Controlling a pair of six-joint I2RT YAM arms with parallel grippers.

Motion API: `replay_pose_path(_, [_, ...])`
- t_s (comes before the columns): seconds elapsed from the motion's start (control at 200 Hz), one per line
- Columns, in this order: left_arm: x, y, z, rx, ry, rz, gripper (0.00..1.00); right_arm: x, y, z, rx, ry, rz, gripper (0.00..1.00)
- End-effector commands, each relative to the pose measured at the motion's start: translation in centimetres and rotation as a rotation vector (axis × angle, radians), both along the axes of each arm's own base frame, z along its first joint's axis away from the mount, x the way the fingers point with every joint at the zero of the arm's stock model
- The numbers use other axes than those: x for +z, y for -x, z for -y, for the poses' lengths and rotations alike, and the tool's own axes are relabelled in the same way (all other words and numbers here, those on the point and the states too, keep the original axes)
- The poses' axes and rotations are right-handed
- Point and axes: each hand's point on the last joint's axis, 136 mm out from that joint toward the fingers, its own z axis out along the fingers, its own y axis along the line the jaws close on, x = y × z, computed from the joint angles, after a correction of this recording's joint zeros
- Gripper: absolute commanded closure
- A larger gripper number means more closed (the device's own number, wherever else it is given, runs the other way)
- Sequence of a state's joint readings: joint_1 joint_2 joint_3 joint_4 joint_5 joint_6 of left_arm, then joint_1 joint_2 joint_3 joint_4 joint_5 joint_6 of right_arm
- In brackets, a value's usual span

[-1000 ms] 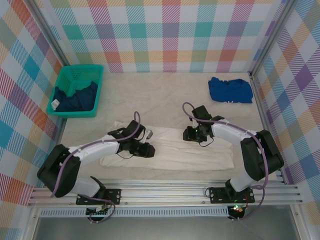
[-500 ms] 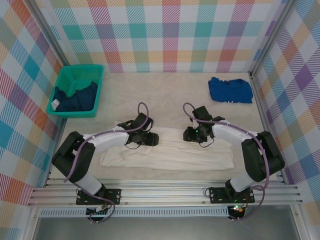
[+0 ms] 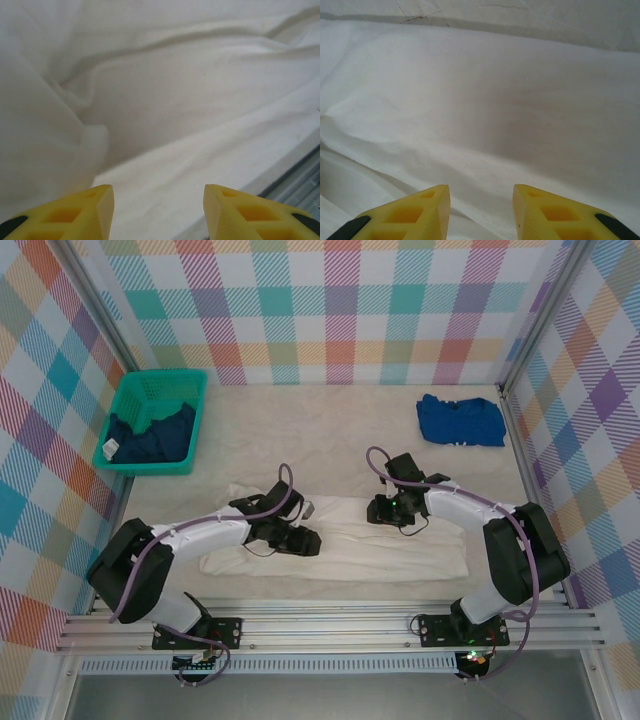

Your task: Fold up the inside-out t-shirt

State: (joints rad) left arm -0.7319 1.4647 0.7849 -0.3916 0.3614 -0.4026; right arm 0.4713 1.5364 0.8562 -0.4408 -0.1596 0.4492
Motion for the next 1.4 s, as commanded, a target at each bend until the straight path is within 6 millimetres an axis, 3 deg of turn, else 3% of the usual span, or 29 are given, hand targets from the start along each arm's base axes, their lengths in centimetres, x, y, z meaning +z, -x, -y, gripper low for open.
replay_pose_path(0.0, [2.0,1.3,-0.5,-0.009,0.015,0.003,0.5,0.3,0.0,-0.6,0.011,-0.025,0.007,0.62])
replay_pose_path(0.09, [3.8,-1.0,-2.4,0.09,-0.032,0.14,0.49,1.0,-0.1,-1.3,0.033,-0.041,0.04,0.62])
replay_pose_path(0.175, [4.4,-3.4,-5.6,0.249,-0.098,0.22,0.47,2.1,0.0,-2.8,0.085,-0.077,0.092,0.62])
replay_pose_path(0.28, [3.2,-4.9,-9.7,0.426,-0.176,0.198,0.45,3.9,0.7,-6.5,0.195,-0.159,0.165,0.62])
replay_pose_path(0.38, [1.2,-5.0,-12.7,0.529,-0.232,0.128,0.45,5.6,1.7,-11.2,0.302,-0.249,0.217,0.61])
replay_pose_path(0.465, [0.3,-4.5,-13.9,0.575,-0.225,0.089,0.46,6.0,2.4,-15.1,0.363,-0.296,0.226,0.61])
replay_pose_path(0.555, [-0.3,-3.9,-14.2,0.592,-0.218,0.058,0.5,5.2,2.9,-18.8,0.413,-0.325,0.199,0.63])
replay_pose_path(0.72, [-1.4,-2.3,-13.3,0.567,-0.167,-0.02,0.61,3.9,3.0,-23.2,0.45,-0.36,0.162,0.65])
replay_pose_path(0.935, [-2.1,-0.3,-13.1,0.565,-0.126,-0.064,0.7,1.4,4.6,-24.1,0.485,-0.324,0.067,0.73])
replay_pose_path(1.265, [-2.8,0.8,-13.8,0.581,-0.133,-0.072,0.74,-0.6,9.3,-22.1,0.529,-0.273,-0.042,0.85])
replay_pose_path(1.4, [-2.1,0.3,-14.6,0.595,-0.163,-0.022,0.74,-2.0,10.1,-21.1,0.524,-0.225,-0.074,0.87])
